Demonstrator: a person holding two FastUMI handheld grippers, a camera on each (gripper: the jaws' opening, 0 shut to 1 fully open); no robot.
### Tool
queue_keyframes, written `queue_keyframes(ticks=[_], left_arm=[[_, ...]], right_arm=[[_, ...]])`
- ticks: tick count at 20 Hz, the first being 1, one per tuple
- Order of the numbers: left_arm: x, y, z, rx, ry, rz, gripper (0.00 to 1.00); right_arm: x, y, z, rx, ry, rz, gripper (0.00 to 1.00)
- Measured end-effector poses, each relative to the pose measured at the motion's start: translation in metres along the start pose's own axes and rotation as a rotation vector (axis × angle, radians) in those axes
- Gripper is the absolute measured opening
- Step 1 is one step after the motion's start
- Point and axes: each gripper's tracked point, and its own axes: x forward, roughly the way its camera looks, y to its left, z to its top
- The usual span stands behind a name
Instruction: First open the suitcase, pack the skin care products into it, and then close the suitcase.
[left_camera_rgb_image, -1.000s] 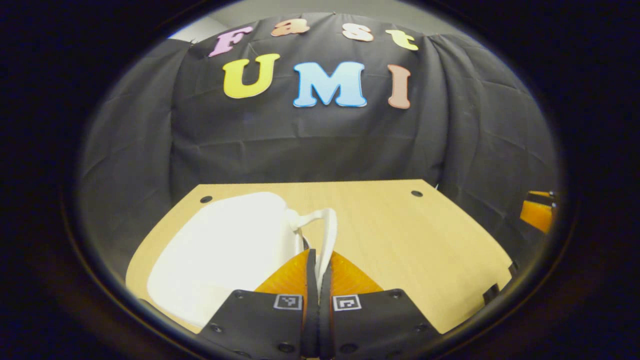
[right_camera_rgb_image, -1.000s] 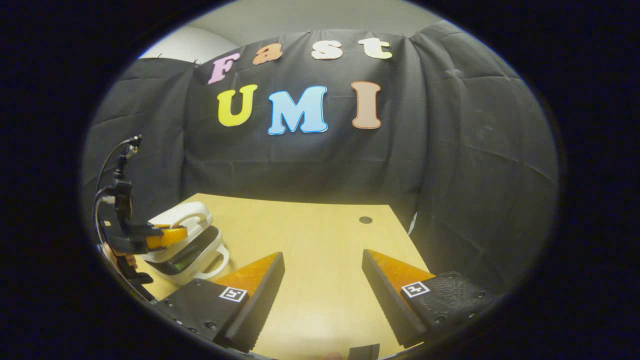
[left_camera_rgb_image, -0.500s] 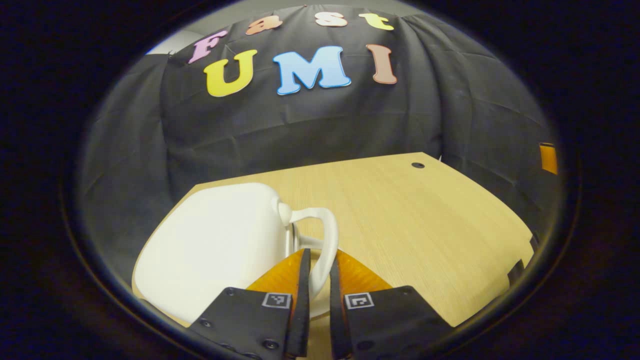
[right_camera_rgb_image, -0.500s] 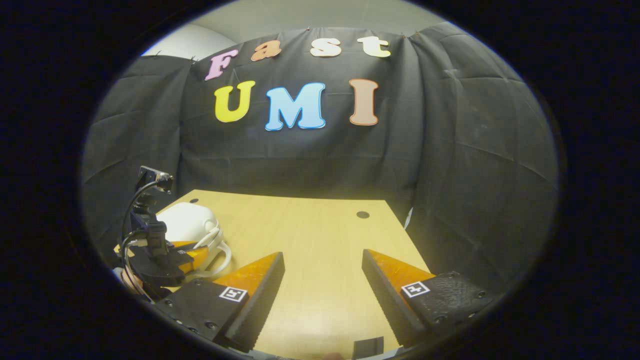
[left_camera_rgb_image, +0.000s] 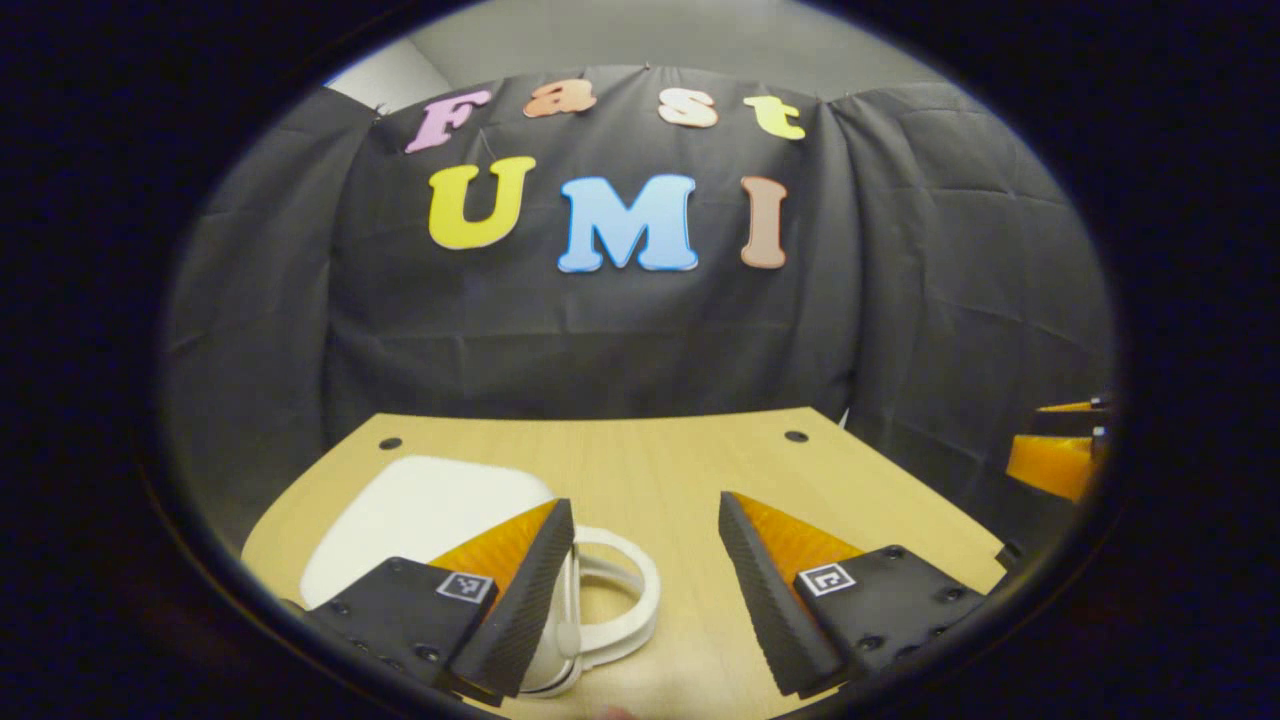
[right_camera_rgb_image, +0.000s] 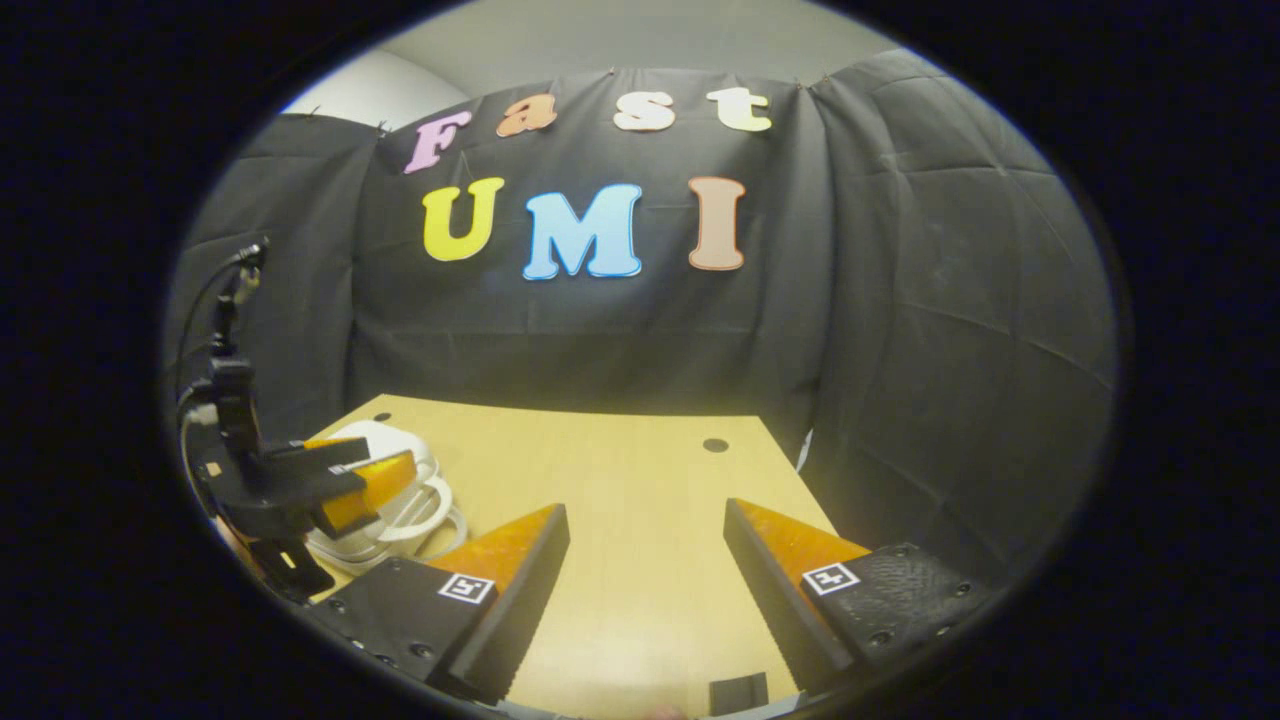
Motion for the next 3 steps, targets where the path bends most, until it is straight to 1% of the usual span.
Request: queue_keyframes(ticks=[1,2,3], left_arm=[[-0.01,0.0,0.018,0.011,-0.035,0.008,0.99],[-0.02,0.0,0.035,0.022,-0.073,0.017,0.95],[-0.028,0.0,0.055,0.025,-0.118,0.031,0.95]], right_arm=[[-0.001,-0.002,0.002,0.009,-0.011,-0.007,0.95],[-0.002,-0.004,0.005,0.012,-0.029,-0.012,0.95],[-0.004,-0.007,0.008,0.009,-0.045,-0.018,0.95]])
